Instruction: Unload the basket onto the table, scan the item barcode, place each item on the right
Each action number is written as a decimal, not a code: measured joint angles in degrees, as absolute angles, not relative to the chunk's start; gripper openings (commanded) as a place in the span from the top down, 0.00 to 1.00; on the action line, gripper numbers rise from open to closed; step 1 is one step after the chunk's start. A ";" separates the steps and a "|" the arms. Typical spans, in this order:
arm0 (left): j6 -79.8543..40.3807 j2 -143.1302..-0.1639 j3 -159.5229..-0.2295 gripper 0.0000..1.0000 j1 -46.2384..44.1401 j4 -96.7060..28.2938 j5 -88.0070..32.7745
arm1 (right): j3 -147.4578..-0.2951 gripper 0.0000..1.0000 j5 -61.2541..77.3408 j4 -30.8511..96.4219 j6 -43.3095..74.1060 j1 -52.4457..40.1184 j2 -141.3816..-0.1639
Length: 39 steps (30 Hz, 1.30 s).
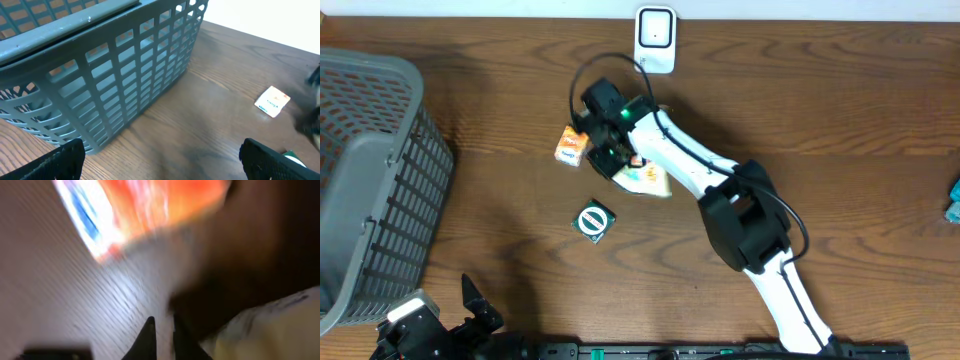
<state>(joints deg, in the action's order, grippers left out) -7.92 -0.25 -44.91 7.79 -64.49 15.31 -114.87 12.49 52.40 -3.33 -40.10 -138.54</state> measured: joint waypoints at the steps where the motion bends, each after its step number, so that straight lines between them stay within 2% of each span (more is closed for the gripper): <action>1: -7.92 -0.25 -44.91 0.02 7.79 -64.47 15.31 | -114.76 0.99 12.58 55.66 -3.29 -40.10 -138.72; 4: -7.92 -0.25 -44.91 0.02 7.79 -64.51 15.31 | -114.78 0.99 13.08 64.29 -3.16 -40.10 -138.23; 6: -7.92 -0.25 -44.91 0.02 7.79 -64.49 15.31 | -114.74 0.92 13.08 70.76 -3.70 -40.10 -137.53; 9: -7.92 -0.25 -44.91 0.02 7.79 -64.49 15.31 | -114.72 0.60 13.13 75.90 -5.28 -40.10 -135.46; 10: -7.92 -0.25 -44.91 0.02 7.79 -64.49 15.31 | -114.67 0.41 12.97 76.42 -5.69 -40.10 -134.45; 11: -7.92 -0.25 -44.91 0.02 7.79 -64.47 15.31 | -114.67 0.27 12.80 76.44 -6.26 -40.10 -133.14; 13: -7.92 -0.25 -44.91 0.02 7.79 -64.49 15.31 | -114.63 0.05 11.86 75.31 -6.96 -40.10 -129.80; 14: -7.92 -0.25 -44.91 0.03 7.79 -64.49 15.31 | -114.65 0.01 11.07 74.22 -7.11 -40.10 -128.01; 21: -7.92 -0.25 -44.91 0.02 7.79 -64.49 15.31 | -114.80 0.01 -0.34 63.59 -7.77 -40.42 -121.12; 31: -7.92 -0.25 -44.91 0.02 7.79 -64.49 15.31 | -113.71 0.01 -15.55 60.12 -4.56 -41.45 -133.73; 39: -7.92 -0.25 -44.91 0.02 7.79 -64.49 15.31 | -112.71 0.01 -19.03 58.30 -1.87 -44.40 -136.03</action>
<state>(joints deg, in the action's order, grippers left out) -7.92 -0.25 -44.91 7.79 -64.49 15.31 -112.71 -19.03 58.30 -1.87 -44.40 -136.03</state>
